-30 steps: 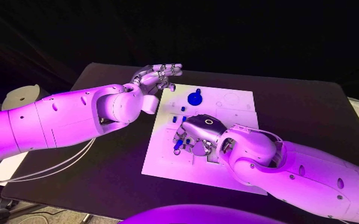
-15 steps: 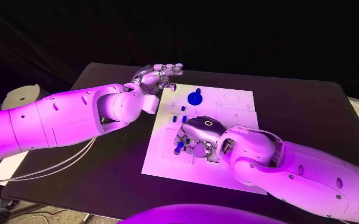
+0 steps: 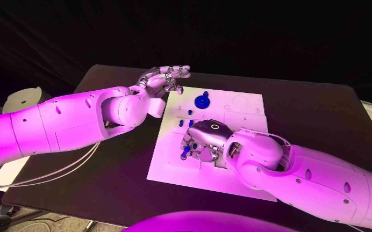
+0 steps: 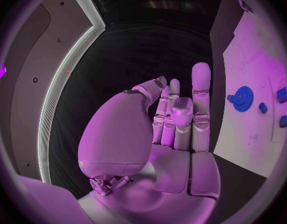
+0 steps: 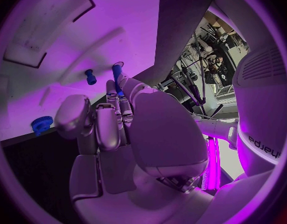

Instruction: Assemble the parts on the task board

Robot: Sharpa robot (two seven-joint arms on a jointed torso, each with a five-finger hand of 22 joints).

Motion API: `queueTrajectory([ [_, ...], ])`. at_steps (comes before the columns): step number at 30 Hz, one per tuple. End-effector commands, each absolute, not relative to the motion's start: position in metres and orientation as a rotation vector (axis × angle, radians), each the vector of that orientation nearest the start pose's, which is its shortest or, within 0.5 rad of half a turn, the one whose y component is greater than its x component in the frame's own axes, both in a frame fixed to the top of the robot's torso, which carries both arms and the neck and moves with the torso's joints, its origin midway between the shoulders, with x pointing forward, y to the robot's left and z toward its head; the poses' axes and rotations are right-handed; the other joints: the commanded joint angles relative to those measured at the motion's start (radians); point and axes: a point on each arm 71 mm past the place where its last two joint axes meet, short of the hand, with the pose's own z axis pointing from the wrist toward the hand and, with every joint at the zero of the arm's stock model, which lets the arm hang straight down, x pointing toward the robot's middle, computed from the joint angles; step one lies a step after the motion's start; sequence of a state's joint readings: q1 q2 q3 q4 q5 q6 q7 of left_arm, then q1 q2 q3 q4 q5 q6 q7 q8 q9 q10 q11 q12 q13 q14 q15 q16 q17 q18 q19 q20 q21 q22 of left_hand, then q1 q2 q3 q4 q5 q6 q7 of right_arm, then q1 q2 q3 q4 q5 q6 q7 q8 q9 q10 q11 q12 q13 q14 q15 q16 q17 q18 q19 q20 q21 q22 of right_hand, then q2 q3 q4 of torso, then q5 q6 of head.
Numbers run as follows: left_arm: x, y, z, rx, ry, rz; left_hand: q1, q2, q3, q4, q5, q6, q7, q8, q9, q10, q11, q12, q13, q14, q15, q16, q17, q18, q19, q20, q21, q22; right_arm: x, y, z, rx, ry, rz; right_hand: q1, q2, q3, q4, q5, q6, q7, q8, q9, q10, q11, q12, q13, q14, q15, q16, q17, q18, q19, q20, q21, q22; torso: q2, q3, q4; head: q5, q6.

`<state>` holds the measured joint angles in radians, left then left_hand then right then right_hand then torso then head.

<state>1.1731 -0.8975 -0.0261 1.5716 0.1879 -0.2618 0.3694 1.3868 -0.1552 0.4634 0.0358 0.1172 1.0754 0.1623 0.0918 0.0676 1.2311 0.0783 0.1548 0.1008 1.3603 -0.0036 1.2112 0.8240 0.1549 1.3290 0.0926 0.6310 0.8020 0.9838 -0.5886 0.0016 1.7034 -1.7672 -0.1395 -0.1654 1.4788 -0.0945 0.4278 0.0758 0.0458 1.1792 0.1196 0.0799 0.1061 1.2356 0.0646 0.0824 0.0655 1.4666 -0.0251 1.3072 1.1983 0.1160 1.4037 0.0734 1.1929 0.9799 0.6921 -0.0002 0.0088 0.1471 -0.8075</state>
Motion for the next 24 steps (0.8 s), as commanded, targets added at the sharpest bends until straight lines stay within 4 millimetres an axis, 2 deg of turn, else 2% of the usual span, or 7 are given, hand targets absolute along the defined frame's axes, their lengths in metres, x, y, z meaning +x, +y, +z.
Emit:
queueTrajectory([
  [1, 0.4773, 0.2202, -0.1866, -1.353, 1.403, -1.636, -0.002, 0.009, -0.003, 0.001, -0.002, -0.008, 0.0, -0.003, 0.0, -0.006, 0.001, 0.006, 0.001, -0.007, -0.002, -0.003, -0.001, 0.02, -0.005, -0.001, -0.005, -0.001, 0.3739, -0.0281, -0.2433, -0.644, 1.772, 0.886, 0.001, 0.011, 0.002, -0.002, 0.005, 0.004, -0.001, 0.003, 0.002, 0.014, -0.009, -0.004, 0.001, 0.046, -0.001, 0.002, -0.002, -0.005, -0.006, 0.003, 0.004, -0.002, 0.0, -0.0006, 0.0003, -0.001, -0.001],
  [24, 0.4771, 0.2209, -0.1866, -1.353, 1.407, -1.638, -0.002, 0.009, -0.003, 0.001, -0.002, -0.008, 0.0, -0.003, 0.0, -0.006, 0.001, 0.006, 0.001, -0.007, -0.002, -0.003, -0.001, 0.02, -0.005, -0.001, -0.005, -0.001, 0.3673, -0.0235, -0.2419, -0.673, 1.76, 0.897, -0.001, 0.011, 0.002, -0.003, 0.005, 0.005, -0.002, 0.003, 0.002, 0.015, -0.009, -0.004, 0.002, 0.046, -0.001, 0.002, -0.002, -0.005, -0.006, 0.003, 0.004, -0.002, 0.0, -0.0001, 0.0005, 0.004, -0.004],
])
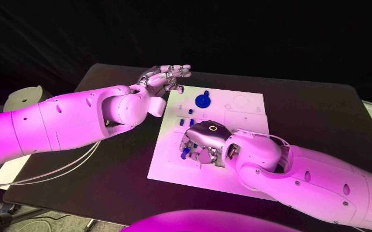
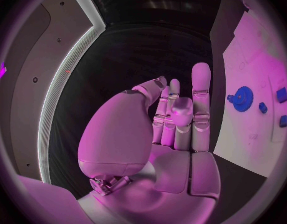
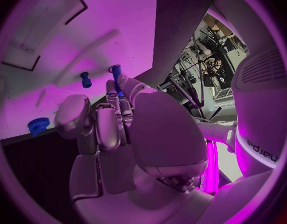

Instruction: Assemble the parts on the task board

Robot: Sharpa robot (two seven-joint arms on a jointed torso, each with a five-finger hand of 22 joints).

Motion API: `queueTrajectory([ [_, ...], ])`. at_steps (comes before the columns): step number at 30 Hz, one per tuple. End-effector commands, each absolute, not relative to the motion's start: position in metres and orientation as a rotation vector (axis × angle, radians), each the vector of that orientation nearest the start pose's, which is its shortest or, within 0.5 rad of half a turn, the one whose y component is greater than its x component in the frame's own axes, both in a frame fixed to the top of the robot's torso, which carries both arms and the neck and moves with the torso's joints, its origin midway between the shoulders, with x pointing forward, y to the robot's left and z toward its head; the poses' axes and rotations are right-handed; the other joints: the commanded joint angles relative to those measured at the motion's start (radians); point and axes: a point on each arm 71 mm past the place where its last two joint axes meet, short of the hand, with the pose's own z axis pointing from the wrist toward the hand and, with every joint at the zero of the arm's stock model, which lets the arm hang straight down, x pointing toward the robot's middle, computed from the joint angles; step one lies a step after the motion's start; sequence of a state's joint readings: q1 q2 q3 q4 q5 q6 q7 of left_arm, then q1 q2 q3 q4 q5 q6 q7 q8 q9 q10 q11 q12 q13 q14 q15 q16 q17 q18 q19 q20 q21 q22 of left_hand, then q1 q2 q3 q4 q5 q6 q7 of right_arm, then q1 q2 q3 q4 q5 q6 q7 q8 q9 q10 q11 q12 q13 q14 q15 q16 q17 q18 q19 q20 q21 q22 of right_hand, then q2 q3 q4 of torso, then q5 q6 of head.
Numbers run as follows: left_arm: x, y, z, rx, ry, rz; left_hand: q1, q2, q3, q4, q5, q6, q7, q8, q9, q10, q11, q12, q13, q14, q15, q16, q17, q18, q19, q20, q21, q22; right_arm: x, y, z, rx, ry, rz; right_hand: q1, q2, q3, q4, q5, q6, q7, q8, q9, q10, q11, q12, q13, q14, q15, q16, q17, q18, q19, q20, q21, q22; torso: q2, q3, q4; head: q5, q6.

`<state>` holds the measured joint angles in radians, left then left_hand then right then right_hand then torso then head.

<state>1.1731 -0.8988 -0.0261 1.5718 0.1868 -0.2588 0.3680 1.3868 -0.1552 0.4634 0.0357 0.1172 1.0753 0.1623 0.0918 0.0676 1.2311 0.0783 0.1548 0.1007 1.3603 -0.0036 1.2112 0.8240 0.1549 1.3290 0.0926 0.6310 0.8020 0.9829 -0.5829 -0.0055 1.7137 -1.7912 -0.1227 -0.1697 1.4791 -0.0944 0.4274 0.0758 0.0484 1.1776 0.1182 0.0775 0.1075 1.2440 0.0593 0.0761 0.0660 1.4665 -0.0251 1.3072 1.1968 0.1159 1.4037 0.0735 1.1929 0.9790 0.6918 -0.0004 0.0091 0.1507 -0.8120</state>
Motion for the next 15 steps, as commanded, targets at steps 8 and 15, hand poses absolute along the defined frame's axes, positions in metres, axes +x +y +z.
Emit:
queueTrajectory([
  [8, 0.477, 0.2207, -0.1866, -1.353, 1.409, -1.639, -0.001, 0.011, -0.007, -0.002, -0.002, -0.008, 0.0, -0.003, 0.0, -0.009, 0.002, 0.011, 0.003, -0.008, -0.002, -0.003, -0.004, 0.02, -0.005, -0.001, -0.007, -0.003, 0.3693, -0.0227, -0.2443, -0.692, 1.768, 0.847, -0.018, 0.005, -0.001, -0.004, 0.002, 0.001, 0.001, 0.0, 0.001, 0.001, -0.001, -0.006, 0.0, 0.045, 0.001, 0.001, -0.003, -0.004, -0.009, 0.004, 0.001, -0.004, 0.0, -0.0004, -0.0011, -0.001, 0.0],
  [15, 0.477, 0.2207, -0.1866, -1.354, 1.41, -1.639, -0.001, 0.011, -0.007, -0.002, -0.002, -0.008, 0.0, -0.003, 0.0, -0.009, 0.002, 0.011, 0.003, -0.008, -0.002, -0.003, -0.004, 0.02, -0.005, -0.001, -0.007, -0.003, 0.3697, -0.0229, -0.2462, -0.72, 1.775, 0.784, -0.028, 0.003, -0.004, -0.003, 0.002, 0.003, -0.001, -0.001, 0.003, 0.003, -0.002, -0.006, 0.001, 0.045, 0.001, 0.001, -0.004, -0.004, -0.01, 0.005, 0.001, -0.004, 0.0, 0.0001, 0.0008, -0.004, -0.001],
])
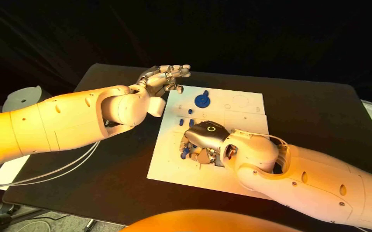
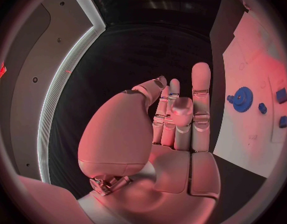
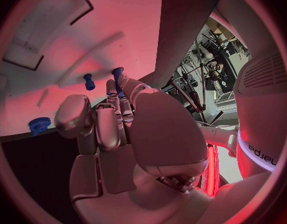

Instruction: Assemble the parts on the task board

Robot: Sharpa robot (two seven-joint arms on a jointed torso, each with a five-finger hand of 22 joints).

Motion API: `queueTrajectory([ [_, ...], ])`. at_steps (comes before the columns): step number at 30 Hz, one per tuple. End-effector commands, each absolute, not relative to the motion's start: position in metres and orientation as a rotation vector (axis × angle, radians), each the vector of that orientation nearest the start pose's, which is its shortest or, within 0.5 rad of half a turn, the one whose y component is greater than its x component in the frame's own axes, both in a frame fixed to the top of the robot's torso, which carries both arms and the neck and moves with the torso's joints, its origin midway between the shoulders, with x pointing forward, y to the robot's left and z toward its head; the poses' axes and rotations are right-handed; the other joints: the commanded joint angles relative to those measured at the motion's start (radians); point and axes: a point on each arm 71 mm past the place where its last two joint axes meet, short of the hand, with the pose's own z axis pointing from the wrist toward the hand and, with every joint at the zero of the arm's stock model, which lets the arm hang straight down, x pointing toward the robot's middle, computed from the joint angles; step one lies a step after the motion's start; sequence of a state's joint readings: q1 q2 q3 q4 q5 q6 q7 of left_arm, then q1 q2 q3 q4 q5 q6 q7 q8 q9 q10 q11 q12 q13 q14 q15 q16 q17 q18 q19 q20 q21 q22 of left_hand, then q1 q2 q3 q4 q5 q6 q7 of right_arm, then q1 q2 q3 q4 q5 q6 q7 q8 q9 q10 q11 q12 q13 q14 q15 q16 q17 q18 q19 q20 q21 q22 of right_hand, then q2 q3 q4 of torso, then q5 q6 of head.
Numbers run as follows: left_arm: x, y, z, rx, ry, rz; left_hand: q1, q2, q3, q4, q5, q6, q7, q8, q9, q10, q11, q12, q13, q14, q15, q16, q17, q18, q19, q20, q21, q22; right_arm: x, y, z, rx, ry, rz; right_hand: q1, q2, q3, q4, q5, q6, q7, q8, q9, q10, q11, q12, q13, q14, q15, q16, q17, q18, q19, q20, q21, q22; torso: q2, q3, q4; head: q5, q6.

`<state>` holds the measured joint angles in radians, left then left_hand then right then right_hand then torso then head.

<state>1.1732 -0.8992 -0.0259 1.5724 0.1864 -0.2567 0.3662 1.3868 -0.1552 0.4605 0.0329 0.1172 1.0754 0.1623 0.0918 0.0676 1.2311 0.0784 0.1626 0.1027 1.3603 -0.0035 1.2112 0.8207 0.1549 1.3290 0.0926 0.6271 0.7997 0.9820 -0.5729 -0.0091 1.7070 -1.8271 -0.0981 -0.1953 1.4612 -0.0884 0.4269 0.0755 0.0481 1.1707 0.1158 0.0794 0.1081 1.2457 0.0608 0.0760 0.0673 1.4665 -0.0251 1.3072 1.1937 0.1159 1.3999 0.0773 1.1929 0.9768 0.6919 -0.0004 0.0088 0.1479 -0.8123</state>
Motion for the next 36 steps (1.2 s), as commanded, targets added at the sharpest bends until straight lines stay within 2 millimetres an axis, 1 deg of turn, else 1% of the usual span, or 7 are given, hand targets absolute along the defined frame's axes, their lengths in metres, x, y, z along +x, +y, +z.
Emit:
queueTrajectory([
  [1, 0.477, 0.221, -0.187, -1.354, 1.41, -1.639, -0.001, 0.011, -0.005, 0.0, -0.002, -0.008, 0.0, -0.003, 0.0, -0.009, 0.002, 0.004, 0.001, -0.008, -0.002, -0.003, -0.001, 0.02, -0.005, -0.001, -0.004, -0.001, 0.369, -0.023, -0.246, -0.722, 1.774, 0.782, -0.01, -0.003, -0.004, -0.003, 0.002, 0.01, 0.002, -0.003, 0.002, 0.001, -0.003, -0.006, 0.0, 0.045, 0.001, 0.001, -0.001, -0.004, -0.006, 0.001, 0.001, -0.002, 0.0, 0.0001, 0.0011, -0.001, -0.001],
  [15, 0.477, 0.221, -0.186, -1.346, 1.414, -1.637, -0.001, 0.011, -0.005, 0.0, -0.002, -0.008, 0.0, -0.003, 0.0, -0.01, 0.002, 0.004, 0.001, -0.008, -0.002, -0.004, -0.002, 0.02, -0.005, -0.001, -0.005, -0.002, 0.366, -0.018, -0.243, -0.72, 1.757, 0.795, -0.027, -0.008, -0.01, 0.0, 0.002, 0.005, 0.002, -0.008, 0.002, -0.003, -0.002, -0.011, -0.002, 0.044, 0.001, 0.001, -0.003, -0.004, -0.007, 0.002, 0.001, -0.002, 0.0, -0.0007, 0.0002, -0.001, 0.001],
  [21, 0.477, 0.221, -0.186, -1.346, 1.415, -1.637, -0.001, 0.011, -0.005, 0.0, -0.002, -0.008, 0.0, -0.003, 0.0, -0.01, 0.002, 0.004, 0.001, -0.008, -0.002, -0.004, -0.002, 0.02, -0.005, -0.001, -0.005, -0.002, 0.368, -0.018, -0.244, -0.704, 1.764, 0.798, -0.073, -0.049, -0.04, 0.016, 0.004, -0.096, 0.024, -0.02, -0.023, -0.133, 0.028, -0.016, -0.007, 0.04, 0.026, -0.01, -0.02, -0.002, -0.017, 0.018, -0.016, -0.025, 0.0, -0.0007, -0.0001, -0.002, 0.001],
  [25, 0.477, 0.221, -0.186, -1.346, 1.415, -1.636, -0.001, 0.011, -0.005, 0.0, -0.002, -0.008, 0.0, -0.003, 0.0, -0.01, 0.002, 0.004, 0.001, -0.008, -0.002, -0.004, -0.002, 0.02, -0.005, -0.001, -0.005, -0.002, 0.369, -0.018, -0.243, -0.681, 1.751, 0.814, -0.103, -0.078, -0.105, 0.023, 0.004, -0.189, 0.03, -0.019, -0.044, -0.244, 0.046, -0.016, -0.007, 0.038, 0.038, -0.011, -0.025, 0.001, -0.024, 0.032, -0.027, -0.04, -0.001, -0.0003, -0.0002, -0.002, 0.002],
  [26, 0.477, 0.221, -0.186, -1.346, 1.415, -1.636, -0.001, 0.011, -0.005, 0.0, -0.002, -0.008, 0.0, -0.003, 0.0, -0.01, 0.002, 0.004, 0.001, -0.008, -0.002, -0.004, -0.002, 0.02, -0.005, -0.001, -0.005, -0.002, 0.369, -0.018, -0.243, -0.676, 1.745, 0.819, -0.103, -0.075, -0.126, 0.025, 0.003, -0.203, 0.023, -0.018, -0.044, -0.263, 0.05, -0.013, -0.005, 0.037, 0.042, -0.01, -0.026, 0.002, -0.025, 0.035, -0.028, -0.042, -0.001, -0.0003, -0.0002, -0.002, 0.002],
  [30, 0.477, 0.221, -0.186, -1.346, 1.415, -1.636, -0.002, 0.011, -0.006, 0.0, -0.002, -0.009, 0.0, -0.003, 0.0, -0.01, 0.002, 0.005, 0.001, -0.009, -0.002, -0.004, -0.003, 0.02, -0.005, -0.001, -0.005, -0.002, 0.369, -0.018, -0.24, -0.648, 1.716, 0.847, -0.094, -0.063, -0.191, 0.032, 0.004, -0.226, 0.022, -0.017, -0.042, -0.284, 0.054, -0.004, -0.003, 0.035, 0.045, -0.011, -0.032, 0.003, -0.027, 0.043, -0.03, -0.045, 0.0, 0.0004, 0.0008, -0.004, 0.003],
  [36, 0.477, 0.222, -0.186, -1.347, 1.416, -1.635, -0.002, 0.011, -0.006, 0.0, -0.002, -0.009, 0.0, -0.003, 0.0, -0.01, 0.002, 0.005, 0.001, -0.009, -0.002, -0.004, -0.003, 0.02, -0.005, -0.001, -0.005, -0.002, 0.368, -0.023, -0.235, -0.607, 1.677, 0.875, -0.08, -0.048, -0.223, 0.035, 0.004, -0.227, 0.022, -0.016, -0.041, -0.278, 0.052, 0.007, -0.002, 0.033, 0.045, -0.013, -0.038, 0.004, -0.025, 0.043, -0.027, -0.043, 0.0, 0.0012, 0.0006, -0.007, 0.005],
])
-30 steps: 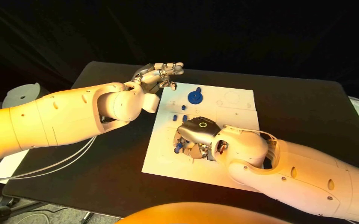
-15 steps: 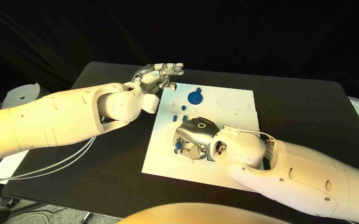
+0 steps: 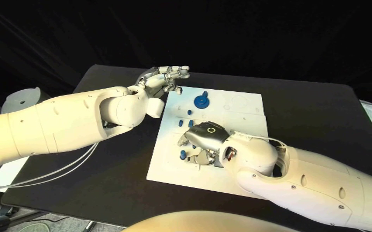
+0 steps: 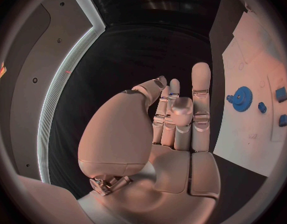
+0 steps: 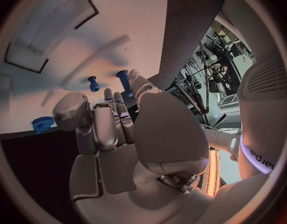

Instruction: Assemble the parts on the task board

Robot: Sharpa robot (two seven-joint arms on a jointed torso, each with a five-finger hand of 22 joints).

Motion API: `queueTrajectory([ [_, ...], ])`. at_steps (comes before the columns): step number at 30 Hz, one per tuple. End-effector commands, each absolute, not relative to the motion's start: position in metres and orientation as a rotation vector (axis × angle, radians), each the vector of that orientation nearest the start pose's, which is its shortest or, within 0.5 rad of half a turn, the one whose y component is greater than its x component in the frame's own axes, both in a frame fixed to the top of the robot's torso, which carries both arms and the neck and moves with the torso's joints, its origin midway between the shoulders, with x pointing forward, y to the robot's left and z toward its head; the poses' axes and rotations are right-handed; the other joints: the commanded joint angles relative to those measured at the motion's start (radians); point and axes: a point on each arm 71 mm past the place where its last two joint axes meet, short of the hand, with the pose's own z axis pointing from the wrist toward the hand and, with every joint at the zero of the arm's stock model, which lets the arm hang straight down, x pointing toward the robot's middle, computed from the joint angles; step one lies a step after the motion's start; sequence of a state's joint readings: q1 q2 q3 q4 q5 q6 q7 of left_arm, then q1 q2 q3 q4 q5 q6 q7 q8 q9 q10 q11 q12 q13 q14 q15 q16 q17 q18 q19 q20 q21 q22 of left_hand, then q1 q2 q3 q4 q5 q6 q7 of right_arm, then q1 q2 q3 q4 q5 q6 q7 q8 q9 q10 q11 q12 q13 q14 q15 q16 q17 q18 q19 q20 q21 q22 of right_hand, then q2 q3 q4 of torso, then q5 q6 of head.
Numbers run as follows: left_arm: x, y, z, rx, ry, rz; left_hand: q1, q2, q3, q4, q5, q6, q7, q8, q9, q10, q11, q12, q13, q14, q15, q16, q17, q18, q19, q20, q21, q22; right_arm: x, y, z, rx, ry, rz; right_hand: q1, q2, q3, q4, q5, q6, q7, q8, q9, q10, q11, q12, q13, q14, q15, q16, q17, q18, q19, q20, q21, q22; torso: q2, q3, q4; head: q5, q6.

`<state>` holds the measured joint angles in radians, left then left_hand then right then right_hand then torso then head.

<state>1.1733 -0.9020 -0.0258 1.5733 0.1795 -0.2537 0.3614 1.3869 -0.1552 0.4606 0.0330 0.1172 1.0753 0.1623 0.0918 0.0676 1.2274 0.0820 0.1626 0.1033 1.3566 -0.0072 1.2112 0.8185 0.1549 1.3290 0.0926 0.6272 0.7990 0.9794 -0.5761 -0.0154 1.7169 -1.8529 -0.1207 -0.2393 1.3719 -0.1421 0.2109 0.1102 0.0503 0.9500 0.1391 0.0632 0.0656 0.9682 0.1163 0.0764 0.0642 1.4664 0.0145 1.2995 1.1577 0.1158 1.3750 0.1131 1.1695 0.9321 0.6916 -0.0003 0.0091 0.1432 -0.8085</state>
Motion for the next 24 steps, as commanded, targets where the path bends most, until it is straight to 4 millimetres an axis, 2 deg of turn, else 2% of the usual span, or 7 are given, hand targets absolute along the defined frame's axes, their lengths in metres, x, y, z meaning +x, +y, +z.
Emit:
queueTrajectory([
  [1, 0.477, 0.222, -0.187, -1.347, 1.416, -1.636, -0.002, 0.011, -0.007, 0.0, -0.002, -0.009, 0.0, -0.003, 0.0, -0.007, -0.002, 0.005, 0.001, -0.005, 0.002, -0.004, -0.001, 0.02, -0.005, -0.001, -0.005, -0.001, 0.367, -0.027, -0.233, -0.591, 1.664, 0.882, 0.011, 0.007, -0.011, 0.001, 0.002, -0.005, -0.001, 0.001, 0.002, 0.002, -0.004, 0.008, 0.002, 0.033, 0.005, -0.005, -0.002, 0.004, 0.0, 0.007, -0.003, 0.002, 0.001, 0.0013, -0.0002, -0.005, 0.002],
  [7, 0.477, 0.222, -0.187, -1.347, 1.416, -1.635, -0.002, 0.011, -0.007, 0.0, -0.002, -0.009, 0.0, -0.003, 0.0, -0.007, -0.002, 0.005, 0.001, -0.005, 0.002, -0.004, -0.001, 0.02, -0.005, -0.001, -0.005, -0.001, 0.371, -0.055, -0.219, -0.467, 1.626, 0.909, 0.024, 0.017, -0.038, 0.005, 0.003, 0.013, 0.006, 0.003, 0.004, 0.037, -0.013, 0.03, 0.003, 0.032, -0.001, -0.009, -0.012, 0.006, -0.001, 0.003, -0.007, -0.005, -0.001, -0.0001, -0.0033, -0.016, 0.009],
  [12, 0.476, 0.223, -0.186, -1.347, 1.417, -1.636, -0.002, 0.011, -0.007, 0.0, -0.002, -0.009, 0.0, -0.003, 0.0, -0.007, -0.002, 0.005, 0.001, -0.005, 0.002, -0.004, -0.001, 0.02, -0.005, -0.001, -0.005, -0.001, 0.383, -0.106, -0.203, -0.227, 1.698, 0.89, 0.028, 0.037, -0.047, 0.016, 0.011, 0.064, 0.014, 0.02, 0.01, 0.222, -0.039, 0.122, 0.032, 0.036, -0.021, 0.001, 0.0, 0.002, 0.009, -0.013, 0.009, 0.018, -0.003, -0.0024, -0.0054, -0.042, 0.021],
  [15, 0.475, 0.224, -0.186, -1.347, 1.416, -1.635, -0.002, 0.011, -0.007, 0.0, -0.002, -0.009, 0.0, -0.003, 0.0, -0.007, -0.002, 0.005, 0.001, -0.005, 0.002, -0.004, -0.001, 0.02, -0.005, -0.001, -0.005, -0.001, 0.386, -0.135, -0.199, -0.088, 1.755, 0.851, 0.013, 0.033, -0.06, 0.03, 0.025, 0.089, -0.001, 0.033, 0.014, 0.351, -0.065, 0.195, 0.071, 0.051, -0.04, 0.043, 0.058, -0.009, 0.034, -0.029, 0.053, 0.081, -0.007, -0.005, -0.0128, -0.054, 0.025],
  [18, 0.474, 0.224, -0.185, -1.347, 1.417, -1.635, -0.002, 0.011, -0.007, 0.0, -0.002, -0.009, 0.0, -0.003, 0.0, -0.007, -0.002, 0.005, 0.001, -0.005, 0.002, -0.004, -0.001, 0.02, -0.005, -0.001, -0.005, -0.001, 0.385, -0.166, -0.198, 0.043, 1.81, 0.788, -0.02, 0.017, -0.092, 0.052, 0.076, 0.112, -0.024, 0.05, 0.017, 0.437, -0.091, 0.281, 0.139, 0.056, -0.064, 0.06, 0.075, -0.014, 0.048, -0.057, 0.076, 0.109, -0.01, -0.0078, -0.0219, -0.071, 0.03],
  [20, 0.473, 0.224, -0.185, -1.346, 1.418, -1.638, -0.002, 0.011, -0.007, 0.0, -0.002, -0.009, 0.0, -0.003, 0.0, -0.007, -0.002, 0.005, 0.001, -0.005, 0.002, -0.004, -0.001, 0.02, -0.005, -0.001, -0.005, -0.001, 0.382, -0.183, -0.2, 0.105, 1.846, 0.735, -0.048, 0.012, -0.123, 0.073, 0.138, 0.123, -0.038, 0.065, 0.02, 0.455, -0.104, 0.412, 0.275, 0.06, -0.076, 0.076, 0.095, -0.019, 0.058, -0.074, 0.093, 0.132, -0.011, -0.0091, -0.0276, -0.083, 0.033],
  [24, 0.472, 0.222, -0.185, -1.343, 1.421, -1.642, -0.002, 0.011, -0.007, 0.0, -0.002, -0.009, 0.0, -0.003, 0.0, -0.007, -0.002, 0.005, 0.001, -0.005, 0.002, -0.004, -0.001, 0.02, -0.005, -0.001, -0.005, -0.001, 0.373, -0.206, -0.209, 0.173, 1.896, 0.649, -0.072, 0.015, -0.179, 0.102, 0.193, 0.134, -0.05, 0.096, 0.031, 0.477, -0.111, 0.861, 0.775, 0.069, -0.087, 0.126, 0.167, -0.03, 0.073, -0.081, 0.13, 0.186, -0.013, -0.0116, -0.0364, -0.101, 0.035],
])
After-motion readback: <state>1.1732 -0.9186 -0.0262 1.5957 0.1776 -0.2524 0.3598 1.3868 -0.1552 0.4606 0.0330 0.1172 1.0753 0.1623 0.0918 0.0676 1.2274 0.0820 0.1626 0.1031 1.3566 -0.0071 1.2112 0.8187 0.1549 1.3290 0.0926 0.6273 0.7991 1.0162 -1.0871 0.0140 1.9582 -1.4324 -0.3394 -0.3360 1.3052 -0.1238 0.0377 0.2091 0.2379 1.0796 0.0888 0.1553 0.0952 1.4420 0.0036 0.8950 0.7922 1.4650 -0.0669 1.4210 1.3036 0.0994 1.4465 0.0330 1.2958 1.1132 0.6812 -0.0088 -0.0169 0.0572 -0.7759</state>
